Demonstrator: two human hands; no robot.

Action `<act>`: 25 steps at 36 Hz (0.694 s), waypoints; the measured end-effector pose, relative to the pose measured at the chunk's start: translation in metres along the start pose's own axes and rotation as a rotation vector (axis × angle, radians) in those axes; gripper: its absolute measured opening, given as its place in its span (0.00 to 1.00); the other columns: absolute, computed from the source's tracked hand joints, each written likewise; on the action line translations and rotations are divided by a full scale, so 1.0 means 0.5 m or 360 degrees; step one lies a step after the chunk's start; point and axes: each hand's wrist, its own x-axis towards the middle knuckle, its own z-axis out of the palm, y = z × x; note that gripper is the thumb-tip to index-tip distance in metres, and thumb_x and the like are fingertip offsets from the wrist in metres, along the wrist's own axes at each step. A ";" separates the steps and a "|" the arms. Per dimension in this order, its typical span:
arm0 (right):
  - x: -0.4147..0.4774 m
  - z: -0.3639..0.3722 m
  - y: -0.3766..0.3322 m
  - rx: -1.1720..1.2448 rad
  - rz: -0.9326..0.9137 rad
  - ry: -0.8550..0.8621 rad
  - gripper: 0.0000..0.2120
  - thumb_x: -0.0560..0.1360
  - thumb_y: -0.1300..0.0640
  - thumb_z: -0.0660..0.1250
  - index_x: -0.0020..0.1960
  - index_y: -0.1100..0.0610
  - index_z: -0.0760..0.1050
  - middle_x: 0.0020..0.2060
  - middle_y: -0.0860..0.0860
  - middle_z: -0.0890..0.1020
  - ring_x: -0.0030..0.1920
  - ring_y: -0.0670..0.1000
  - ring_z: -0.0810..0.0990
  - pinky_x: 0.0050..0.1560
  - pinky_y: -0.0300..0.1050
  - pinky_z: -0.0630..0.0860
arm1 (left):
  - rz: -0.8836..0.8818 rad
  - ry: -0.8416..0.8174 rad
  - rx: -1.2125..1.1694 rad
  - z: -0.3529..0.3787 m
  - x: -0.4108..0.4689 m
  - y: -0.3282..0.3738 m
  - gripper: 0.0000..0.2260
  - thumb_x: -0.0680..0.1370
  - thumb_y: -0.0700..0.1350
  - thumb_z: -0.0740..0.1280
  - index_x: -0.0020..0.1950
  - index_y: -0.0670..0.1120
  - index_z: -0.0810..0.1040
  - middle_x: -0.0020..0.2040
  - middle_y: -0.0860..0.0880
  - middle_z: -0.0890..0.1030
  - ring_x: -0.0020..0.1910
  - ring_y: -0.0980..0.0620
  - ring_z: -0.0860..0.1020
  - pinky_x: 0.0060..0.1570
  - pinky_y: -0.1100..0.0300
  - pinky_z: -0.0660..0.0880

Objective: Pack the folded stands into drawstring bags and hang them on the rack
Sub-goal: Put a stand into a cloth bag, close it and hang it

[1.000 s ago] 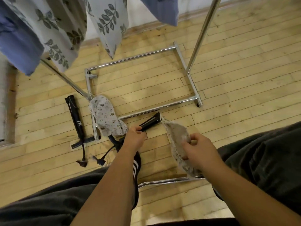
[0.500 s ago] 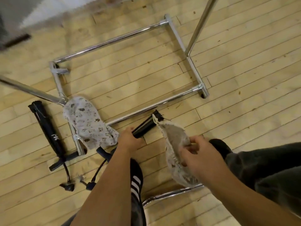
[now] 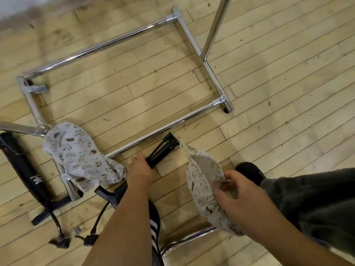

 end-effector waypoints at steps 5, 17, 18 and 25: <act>-0.038 -0.011 -0.035 -0.0137 -0.0143 -0.0038 0.13 0.79 0.42 0.69 0.61 0.39 0.71 0.53 0.38 0.78 0.52 0.41 0.79 0.53 0.43 0.83 | 0.0166 0.0042 -0.0033 -0.046 -0.050 0.013 0.14 0.77 0.45 0.69 0.61 0.53 0.73 0.51 0.48 0.81 0.52 0.43 0.79 0.54 0.44 0.80; -0.178 -0.083 -0.063 -0.0411 -0.0586 -0.0014 0.18 0.79 0.41 0.68 0.66 0.45 0.74 0.52 0.39 0.79 0.47 0.39 0.77 0.44 0.34 0.76 | 0.0430 0.0386 0.0012 -0.216 -0.297 0.079 0.26 0.75 0.34 0.64 0.70 0.54 0.70 0.58 0.47 0.78 0.59 0.43 0.74 0.58 0.41 0.77; -0.192 -0.089 -0.065 -0.0417 -0.0617 -0.0017 0.18 0.79 0.40 0.68 0.65 0.45 0.74 0.51 0.39 0.78 0.46 0.39 0.77 0.42 0.33 0.75 | 0.0459 0.0400 -0.0030 -0.228 -0.317 0.082 0.25 0.76 0.36 0.66 0.70 0.54 0.70 0.58 0.48 0.78 0.59 0.44 0.74 0.57 0.40 0.77; -0.284 -0.133 -0.051 -0.0464 -0.0860 -0.0064 0.23 0.78 0.36 0.67 0.67 0.47 0.75 0.53 0.41 0.80 0.48 0.38 0.77 0.46 0.36 0.77 | 0.0799 0.0541 -0.0477 -0.290 -0.484 0.117 0.20 0.76 0.41 0.74 0.67 0.48 0.75 0.56 0.45 0.81 0.55 0.45 0.79 0.53 0.50 0.76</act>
